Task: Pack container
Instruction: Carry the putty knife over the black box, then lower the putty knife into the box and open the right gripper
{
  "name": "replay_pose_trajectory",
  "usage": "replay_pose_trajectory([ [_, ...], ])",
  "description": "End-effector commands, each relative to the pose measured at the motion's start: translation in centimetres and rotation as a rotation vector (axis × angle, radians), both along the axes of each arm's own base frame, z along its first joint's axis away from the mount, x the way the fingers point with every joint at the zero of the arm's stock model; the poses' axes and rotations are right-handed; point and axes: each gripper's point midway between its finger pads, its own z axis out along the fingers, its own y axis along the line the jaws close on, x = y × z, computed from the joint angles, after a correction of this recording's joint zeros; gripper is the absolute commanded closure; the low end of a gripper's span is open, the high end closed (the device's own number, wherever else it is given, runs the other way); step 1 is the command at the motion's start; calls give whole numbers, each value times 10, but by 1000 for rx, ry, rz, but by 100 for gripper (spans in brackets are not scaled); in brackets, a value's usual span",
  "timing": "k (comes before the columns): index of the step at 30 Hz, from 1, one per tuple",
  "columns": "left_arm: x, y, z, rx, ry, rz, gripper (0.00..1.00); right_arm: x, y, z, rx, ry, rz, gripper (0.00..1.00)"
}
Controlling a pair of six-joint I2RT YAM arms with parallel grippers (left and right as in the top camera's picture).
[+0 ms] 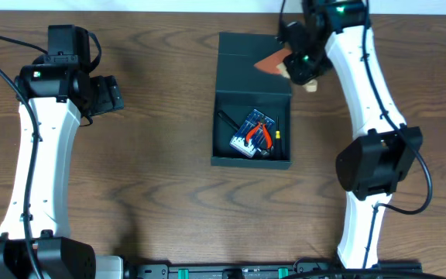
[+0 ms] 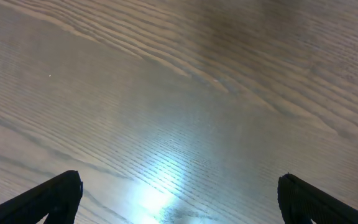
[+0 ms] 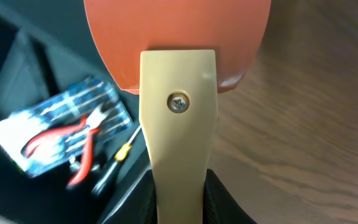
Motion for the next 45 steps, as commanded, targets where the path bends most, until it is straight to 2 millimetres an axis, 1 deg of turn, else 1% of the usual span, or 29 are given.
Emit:
replay_pose_trajectory([
  [1, -1, 3, 2, 3, -5, 18, 1, -8, 16, 25, 10, -46, 93, 99],
  [9, 0, 3, 3, 3, -5, 18, 1, -33, 39, 24, 69, 38, 163, 99],
  [14, -1, 3, 2, 3, -5, 18, 1, -45, 41, 23, 79, 83, 172, 99],
  [18, 0, 3, 3, 3, -5, 18, 1, -54, 50, 25, 134, 115, 211, 99],
  [24, 0, 3, 3, 3, -5, 18, 1, -63, 54, 26, 151, 145, 232, 99],
  [37, 0, 3, 3, 3, -5, 18, 1, -80, 86, 26, 160, 160, 334, 99],
  [40, 0, 3, 3, 3, -5, 18, 1, -82, 88, 26, 159, 166, 341, 99],
  [45, 0, 3, 3, 3, -5, 18, 1, -90, 86, 24, 150, 200, 347, 99],
])
